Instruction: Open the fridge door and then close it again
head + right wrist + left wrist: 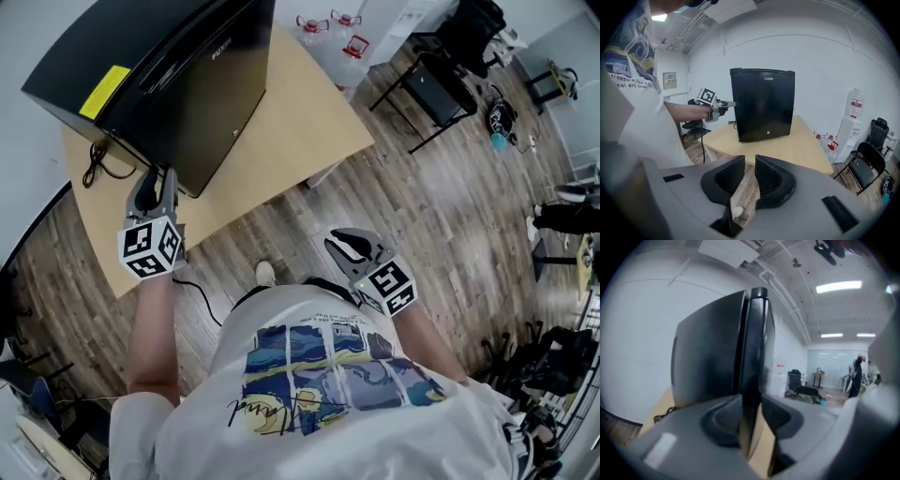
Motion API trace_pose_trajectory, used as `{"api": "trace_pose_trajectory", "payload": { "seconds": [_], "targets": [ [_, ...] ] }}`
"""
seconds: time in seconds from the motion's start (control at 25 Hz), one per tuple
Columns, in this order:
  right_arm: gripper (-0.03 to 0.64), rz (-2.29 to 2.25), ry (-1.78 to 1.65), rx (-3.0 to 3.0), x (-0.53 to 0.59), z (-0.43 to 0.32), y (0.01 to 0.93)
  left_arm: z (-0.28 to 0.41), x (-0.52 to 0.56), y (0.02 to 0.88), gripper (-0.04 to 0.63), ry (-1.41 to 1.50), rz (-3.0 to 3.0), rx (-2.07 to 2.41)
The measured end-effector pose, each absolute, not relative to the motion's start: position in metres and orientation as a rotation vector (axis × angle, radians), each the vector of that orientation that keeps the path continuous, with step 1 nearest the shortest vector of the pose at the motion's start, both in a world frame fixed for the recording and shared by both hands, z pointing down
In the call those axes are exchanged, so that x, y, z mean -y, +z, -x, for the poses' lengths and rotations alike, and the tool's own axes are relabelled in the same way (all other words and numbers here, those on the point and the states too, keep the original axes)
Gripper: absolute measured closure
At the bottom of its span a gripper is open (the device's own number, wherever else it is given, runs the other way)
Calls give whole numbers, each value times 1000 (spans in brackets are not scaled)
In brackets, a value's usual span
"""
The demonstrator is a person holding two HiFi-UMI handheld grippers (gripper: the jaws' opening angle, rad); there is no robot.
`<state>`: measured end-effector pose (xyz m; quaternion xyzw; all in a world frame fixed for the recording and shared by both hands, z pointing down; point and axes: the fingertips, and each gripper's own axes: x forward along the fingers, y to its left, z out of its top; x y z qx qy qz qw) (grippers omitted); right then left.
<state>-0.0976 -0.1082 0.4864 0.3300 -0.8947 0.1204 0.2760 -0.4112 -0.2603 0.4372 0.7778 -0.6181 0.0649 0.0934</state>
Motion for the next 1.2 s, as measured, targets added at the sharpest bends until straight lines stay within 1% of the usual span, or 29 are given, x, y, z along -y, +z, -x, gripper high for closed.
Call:
{"api": "trace_pose_trajectory", "payload": {
  "seconds": [0.72,1.0,1.2],
  "targets": [
    [558,-931,358,2393,103,82,486,407,255,435,459,168,-2279,1896],
    [558,-917,343,2403,109,79,482,361,231,433,463,203,-2361,1867],
    [560,-914,336,2404,108,79,480,347,226,434,463,217,-2355,1852]
  ]
}}
